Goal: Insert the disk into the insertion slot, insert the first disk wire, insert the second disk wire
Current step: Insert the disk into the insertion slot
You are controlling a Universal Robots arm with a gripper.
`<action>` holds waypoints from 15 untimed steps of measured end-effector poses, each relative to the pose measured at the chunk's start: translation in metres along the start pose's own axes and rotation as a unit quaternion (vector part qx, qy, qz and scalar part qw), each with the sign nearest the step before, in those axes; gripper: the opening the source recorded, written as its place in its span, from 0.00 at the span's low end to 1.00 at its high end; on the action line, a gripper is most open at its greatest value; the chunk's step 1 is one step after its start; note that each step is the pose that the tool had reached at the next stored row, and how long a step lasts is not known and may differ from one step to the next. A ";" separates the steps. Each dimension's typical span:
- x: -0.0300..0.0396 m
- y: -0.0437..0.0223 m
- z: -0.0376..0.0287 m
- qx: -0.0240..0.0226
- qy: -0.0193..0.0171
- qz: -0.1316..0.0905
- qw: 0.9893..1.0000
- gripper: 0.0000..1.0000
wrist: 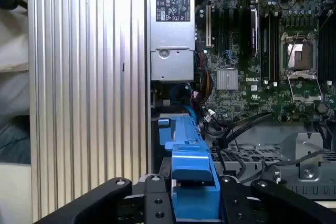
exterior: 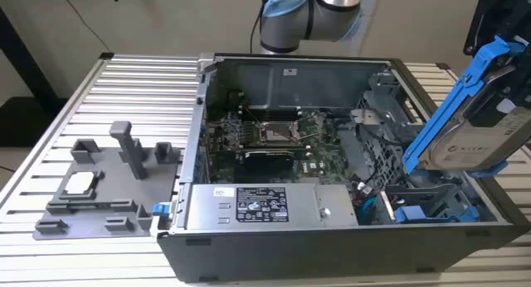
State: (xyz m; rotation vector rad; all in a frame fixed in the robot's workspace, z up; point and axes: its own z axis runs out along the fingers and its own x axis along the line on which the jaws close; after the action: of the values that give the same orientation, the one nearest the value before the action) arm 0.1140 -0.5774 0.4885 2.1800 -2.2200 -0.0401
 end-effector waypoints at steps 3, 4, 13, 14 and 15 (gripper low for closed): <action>0.0000 0.0000 0.0000 0.000 0.000 0.000 1.000 0.33; 0.0000 0.0000 0.0000 0.000 0.000 0.000 1.000 0.33; 0.0000 -0.0001 0.0014 0.000 0.000 0.000 1.000 0.33; -0.0001 -0.0001 0.0021 0.000 0.000 0.000 1.000 0.33; -0.0001 -0.0001 0.0032 0.000 -0.001 0.000 1.000 0.33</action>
State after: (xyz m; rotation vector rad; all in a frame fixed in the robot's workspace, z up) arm 0.1140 -0.5774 0.4853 2.1804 -2.2206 -0.0412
